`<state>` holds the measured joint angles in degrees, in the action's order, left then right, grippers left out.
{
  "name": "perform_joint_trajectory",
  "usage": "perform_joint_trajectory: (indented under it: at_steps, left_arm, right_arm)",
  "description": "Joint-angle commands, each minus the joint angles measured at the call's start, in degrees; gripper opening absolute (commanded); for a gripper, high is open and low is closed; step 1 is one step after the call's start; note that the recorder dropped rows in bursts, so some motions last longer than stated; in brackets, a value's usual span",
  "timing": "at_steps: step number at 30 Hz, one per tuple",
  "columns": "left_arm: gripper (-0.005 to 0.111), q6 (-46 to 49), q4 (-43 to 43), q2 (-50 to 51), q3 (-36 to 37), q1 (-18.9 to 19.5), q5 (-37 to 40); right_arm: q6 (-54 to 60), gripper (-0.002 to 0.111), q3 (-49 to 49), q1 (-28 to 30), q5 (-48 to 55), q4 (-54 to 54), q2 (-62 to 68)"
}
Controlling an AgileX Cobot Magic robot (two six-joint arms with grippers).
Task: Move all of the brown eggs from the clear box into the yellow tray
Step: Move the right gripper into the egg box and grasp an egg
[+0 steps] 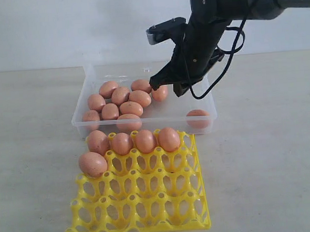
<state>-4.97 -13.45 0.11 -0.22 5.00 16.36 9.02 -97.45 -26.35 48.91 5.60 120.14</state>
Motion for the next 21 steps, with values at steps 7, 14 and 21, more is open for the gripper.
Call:
perform_joint_trajectory:
  at_steps: [7, 14, 21]
  left_arm:
    - [0.022, -0.1, 0.1, -0.1, 0.2, 0.1, -0.1]
    - [0.022, -0.1, 0.1, -0.1, 0.2, 0.1, -0.1]
    - [0.022, -0.1, 0.1, -0.1, 0.2, 0.1, -0.1]
  right_arm:
    - [-3.7, 0.058, -1.5, 0.7, -18.2, 1.6, 4.6]
    - [-15.2, 0.062, -1.5, 0.7, -24.0, 1.8, 8.6]
    - [-22.5, 0.062, -2.8, 0.7, -30.5, 2.3, 10.5]
